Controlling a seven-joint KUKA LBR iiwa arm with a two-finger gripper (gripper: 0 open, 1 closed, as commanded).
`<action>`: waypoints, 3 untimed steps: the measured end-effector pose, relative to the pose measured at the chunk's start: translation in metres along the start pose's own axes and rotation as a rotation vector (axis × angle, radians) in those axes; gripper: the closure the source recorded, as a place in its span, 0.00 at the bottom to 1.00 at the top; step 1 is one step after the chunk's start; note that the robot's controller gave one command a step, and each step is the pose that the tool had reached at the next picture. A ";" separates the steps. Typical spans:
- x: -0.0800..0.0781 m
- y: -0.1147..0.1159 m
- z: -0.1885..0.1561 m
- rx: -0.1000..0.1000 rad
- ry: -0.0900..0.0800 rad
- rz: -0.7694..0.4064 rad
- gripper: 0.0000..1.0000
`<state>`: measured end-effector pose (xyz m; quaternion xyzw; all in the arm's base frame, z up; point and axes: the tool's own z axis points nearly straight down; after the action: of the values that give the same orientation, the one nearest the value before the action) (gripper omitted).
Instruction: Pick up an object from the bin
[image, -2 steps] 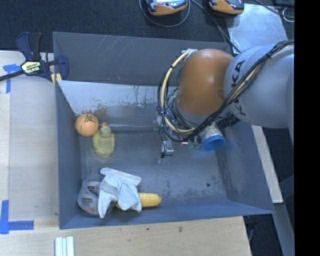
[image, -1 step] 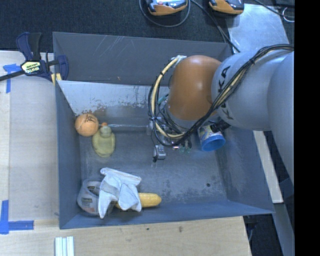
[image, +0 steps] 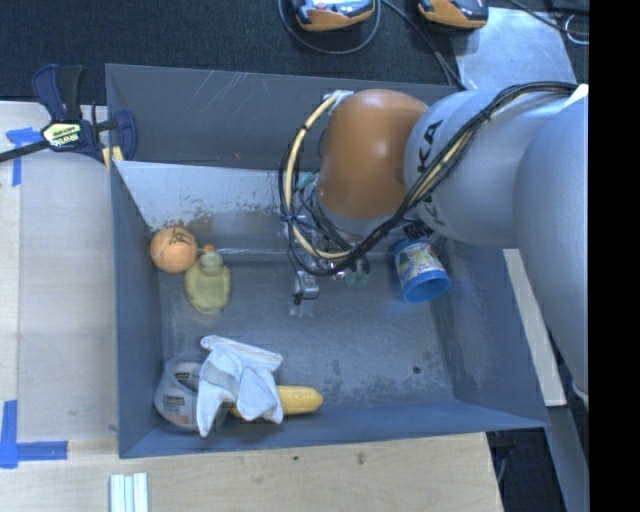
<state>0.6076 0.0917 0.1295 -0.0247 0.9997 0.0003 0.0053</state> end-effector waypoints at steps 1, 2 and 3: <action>-0.006 -0.009 0.002 -0.003 0.005 -0.065 0.00; -0.012 0.020 0.012 0.003 -0.001 -0.088 0.00; -0.014 0.043 0.017 -0.003 -0.002 -0.115 0.00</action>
Offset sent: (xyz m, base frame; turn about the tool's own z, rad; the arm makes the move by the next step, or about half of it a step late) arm 0.0119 0.0869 -0.0250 -0.1249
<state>0.6198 0.1354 0.1123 -0.0823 0.9966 0.0016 0.0062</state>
